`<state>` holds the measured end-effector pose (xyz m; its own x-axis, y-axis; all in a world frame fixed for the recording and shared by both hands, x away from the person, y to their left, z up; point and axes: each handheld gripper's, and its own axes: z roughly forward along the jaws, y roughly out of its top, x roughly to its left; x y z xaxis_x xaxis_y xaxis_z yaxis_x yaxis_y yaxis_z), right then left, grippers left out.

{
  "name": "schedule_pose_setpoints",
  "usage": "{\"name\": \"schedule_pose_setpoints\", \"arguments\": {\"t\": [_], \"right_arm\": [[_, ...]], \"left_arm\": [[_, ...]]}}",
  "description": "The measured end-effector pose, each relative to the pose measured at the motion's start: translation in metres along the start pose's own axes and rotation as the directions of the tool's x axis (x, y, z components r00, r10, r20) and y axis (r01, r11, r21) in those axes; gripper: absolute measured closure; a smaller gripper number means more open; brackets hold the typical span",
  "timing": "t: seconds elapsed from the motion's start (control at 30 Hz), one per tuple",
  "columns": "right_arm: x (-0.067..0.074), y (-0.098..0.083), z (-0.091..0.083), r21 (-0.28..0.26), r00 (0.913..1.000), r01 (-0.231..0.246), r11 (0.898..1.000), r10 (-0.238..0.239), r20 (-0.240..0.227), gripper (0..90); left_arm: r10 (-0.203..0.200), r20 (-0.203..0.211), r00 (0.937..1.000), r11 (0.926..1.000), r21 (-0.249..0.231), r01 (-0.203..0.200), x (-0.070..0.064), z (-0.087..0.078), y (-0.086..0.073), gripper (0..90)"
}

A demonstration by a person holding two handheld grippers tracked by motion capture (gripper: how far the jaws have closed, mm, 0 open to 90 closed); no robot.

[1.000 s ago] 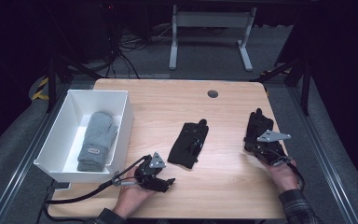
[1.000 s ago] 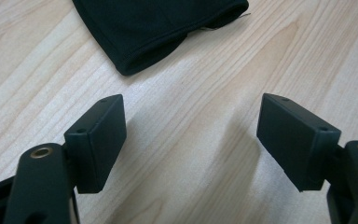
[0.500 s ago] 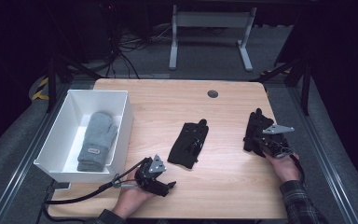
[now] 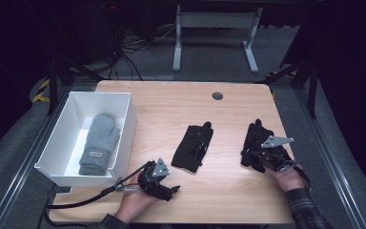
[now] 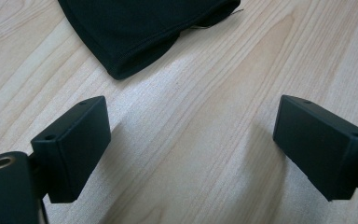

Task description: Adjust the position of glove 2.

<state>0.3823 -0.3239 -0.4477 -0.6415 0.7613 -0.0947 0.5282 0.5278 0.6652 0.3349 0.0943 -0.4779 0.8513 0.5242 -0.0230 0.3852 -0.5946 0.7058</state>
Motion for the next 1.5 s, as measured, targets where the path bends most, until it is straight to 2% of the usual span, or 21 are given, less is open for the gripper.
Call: {"name": "schedule_pose_setpoints", "arguments": {"t": [0.2,0.47,0.63,0.7,0.87,1.0,1.17,1.3,1.43,1.5], "right_arm": [[0.021,-0.001,-0.004,0.014,0.9983,0.045,0.999,-0.045,-0.037,90.0],[0.048,-0.009,-0.013,0.003,0.9893,0.063,0.998,-0.063,-0.132,90.0],[0.061,-0.011,-0.018,0.009,0.9852,0.088,0.996,-0.086,-0.148,90.0],[0.061,-0.01,-0.019,-0.001,0.9848,0.086,0.996,-0.085,-0.152,90.0],[0.053,-0.004,-0.028,-0.065,0.9887,0.035,0.997,-0.044,-0.143,90.0],[0.044,0.003,-0.021,-0.054,0.9914,0.027,0.998,-0.034,-0.126,90.0],[0.039,0.007,-0.013,-0.032,0.9925,0.034,0.999,-0.038,-0.116,90.0],[0.038,0.01,0.002,0.024,0.9918,0.056,0.998,-0.053,-0.116,90.0],[0.044,0.016,0.011,0.027,0.9864,0.084,0.996,-0.08,-0.144,90.0],[0.05,0.021,0.015,0.025,0.9793,0.112,0.993,-0.106,-0.172,90.0]], "left_arm": [[-0.002,0.0,1.0,1.0,0.0,0.002,0.0,0.0,0.0,11.6],[-0.001,0.001,1.0,1.0,0.0,0.001,0.0,0.0,0.0,11.6],[-0.005,0.001,1.0,1.0,-0.002,0.005,0.0,0.0,0.0,11.6],[-0.005,0.001,1.0,1.0,-0.001,0.005,0.0,0.0,0.0,11.7],[-0.003,0.001,1.0,1.0,0.001,0.003,0.0,0.0,0.0,11.7],[0.001,0.001,1.0,1.0,0.002,-0.001,0.0,0.0,0.0,11.7],[0.0,0.001,1.0,1.0,0.002,0.0,0.0,0.0,0.0,11.7],[0.0,0.0,1.0,1.0,0.001,0.0,0.0,0.0,0.0,11.7],[0.0,0.0,1.0,1.0,0.0,0.0,0.0,0.0,0.0,11.7],[-0.001,0.0,1.0,1.0,-0.001,0.001,0.0,0.0,0.0,11.7]]}}
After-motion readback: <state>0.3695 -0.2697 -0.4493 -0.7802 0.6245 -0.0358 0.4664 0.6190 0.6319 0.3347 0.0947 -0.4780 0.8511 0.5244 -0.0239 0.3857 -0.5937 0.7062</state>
